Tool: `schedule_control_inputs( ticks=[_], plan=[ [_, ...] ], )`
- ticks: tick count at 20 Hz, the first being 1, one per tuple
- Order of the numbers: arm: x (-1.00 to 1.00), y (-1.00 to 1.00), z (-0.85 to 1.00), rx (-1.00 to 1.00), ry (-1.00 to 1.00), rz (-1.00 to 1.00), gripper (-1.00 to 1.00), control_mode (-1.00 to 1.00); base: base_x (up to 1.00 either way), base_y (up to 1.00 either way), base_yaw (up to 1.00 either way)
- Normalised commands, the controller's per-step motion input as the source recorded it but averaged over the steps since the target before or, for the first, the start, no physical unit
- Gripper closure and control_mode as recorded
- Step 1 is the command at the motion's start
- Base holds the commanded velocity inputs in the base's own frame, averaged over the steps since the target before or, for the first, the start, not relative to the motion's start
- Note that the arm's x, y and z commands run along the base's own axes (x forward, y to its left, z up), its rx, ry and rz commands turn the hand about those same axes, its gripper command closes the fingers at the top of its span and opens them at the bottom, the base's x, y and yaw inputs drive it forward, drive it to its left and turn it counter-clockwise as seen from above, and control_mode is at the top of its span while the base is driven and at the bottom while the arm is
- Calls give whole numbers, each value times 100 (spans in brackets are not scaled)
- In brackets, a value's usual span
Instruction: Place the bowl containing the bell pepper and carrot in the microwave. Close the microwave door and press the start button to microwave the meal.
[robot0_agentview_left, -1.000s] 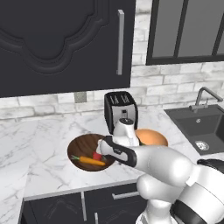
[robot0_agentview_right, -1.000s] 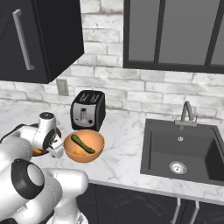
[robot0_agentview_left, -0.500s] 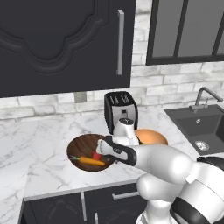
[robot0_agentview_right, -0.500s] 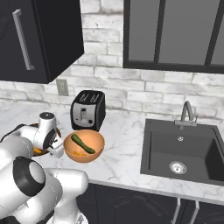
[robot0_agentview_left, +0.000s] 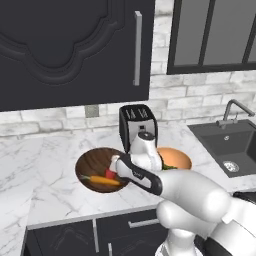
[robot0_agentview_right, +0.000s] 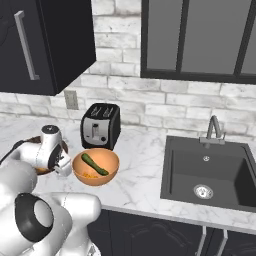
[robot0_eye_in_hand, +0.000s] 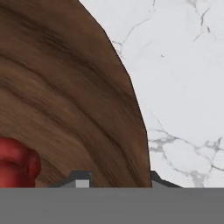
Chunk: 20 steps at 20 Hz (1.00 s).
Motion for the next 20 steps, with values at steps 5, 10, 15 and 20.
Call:
schedule_control_inputs(
  ticks=[5,10,15,20],
  plan=[
    [-26,0,65,0,-15,0,100,-100,0,0,0],
    [-35,-9,81,0,-1,0,100,-100,0,0,0],
    [-34,-29,70,0,5,0,100,-100,0,0,0],
    [-19,-66,38,0,9,-2,100,-100,0,0,0]
  ],
)
